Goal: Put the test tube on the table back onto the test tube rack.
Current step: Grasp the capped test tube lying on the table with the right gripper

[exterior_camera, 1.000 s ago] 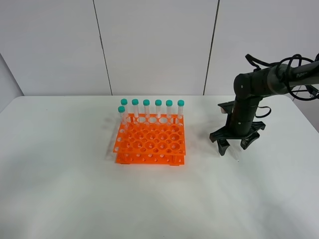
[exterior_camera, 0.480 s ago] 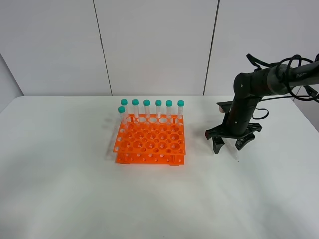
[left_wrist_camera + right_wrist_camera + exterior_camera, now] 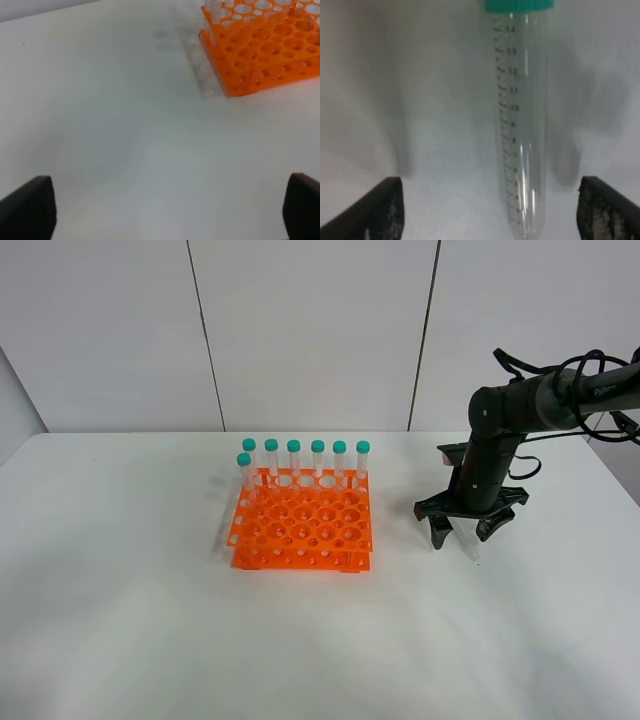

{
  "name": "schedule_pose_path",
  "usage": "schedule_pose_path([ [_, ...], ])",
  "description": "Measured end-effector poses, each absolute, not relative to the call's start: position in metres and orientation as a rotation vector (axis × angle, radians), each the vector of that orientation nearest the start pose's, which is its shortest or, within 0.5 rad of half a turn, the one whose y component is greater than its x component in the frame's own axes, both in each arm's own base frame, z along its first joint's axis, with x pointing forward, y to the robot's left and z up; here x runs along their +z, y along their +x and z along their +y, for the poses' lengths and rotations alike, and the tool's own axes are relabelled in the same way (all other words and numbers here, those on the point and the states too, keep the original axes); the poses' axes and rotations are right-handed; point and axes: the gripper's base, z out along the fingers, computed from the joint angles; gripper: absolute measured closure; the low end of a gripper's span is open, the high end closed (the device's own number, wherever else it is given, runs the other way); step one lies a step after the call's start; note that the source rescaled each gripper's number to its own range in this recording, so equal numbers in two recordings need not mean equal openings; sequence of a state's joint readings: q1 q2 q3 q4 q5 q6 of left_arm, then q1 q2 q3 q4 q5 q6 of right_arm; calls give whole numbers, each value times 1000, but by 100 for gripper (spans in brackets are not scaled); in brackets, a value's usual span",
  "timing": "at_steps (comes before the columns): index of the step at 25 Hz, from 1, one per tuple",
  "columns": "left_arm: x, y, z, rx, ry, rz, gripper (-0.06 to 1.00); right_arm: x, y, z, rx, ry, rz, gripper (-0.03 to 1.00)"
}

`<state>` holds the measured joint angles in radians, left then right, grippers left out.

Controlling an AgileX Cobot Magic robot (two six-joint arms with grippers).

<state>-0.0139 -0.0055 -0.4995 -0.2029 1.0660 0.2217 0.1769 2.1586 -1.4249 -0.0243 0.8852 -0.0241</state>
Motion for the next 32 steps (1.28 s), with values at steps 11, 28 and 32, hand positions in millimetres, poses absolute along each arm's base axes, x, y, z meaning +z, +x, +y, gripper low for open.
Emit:
schedule_pose_path([
  [11,278,-7,-16,-112,249,2014,-6,112,399,69,-20,-315,3091,18],
  [28,278,-7,-16,-112,249,2014,-6,99,396,62,-26,-324,3163,67],
  [32,278,-7,-16,-112,249,2014,-6,100,397,62,-24,-327,3158,94],
])
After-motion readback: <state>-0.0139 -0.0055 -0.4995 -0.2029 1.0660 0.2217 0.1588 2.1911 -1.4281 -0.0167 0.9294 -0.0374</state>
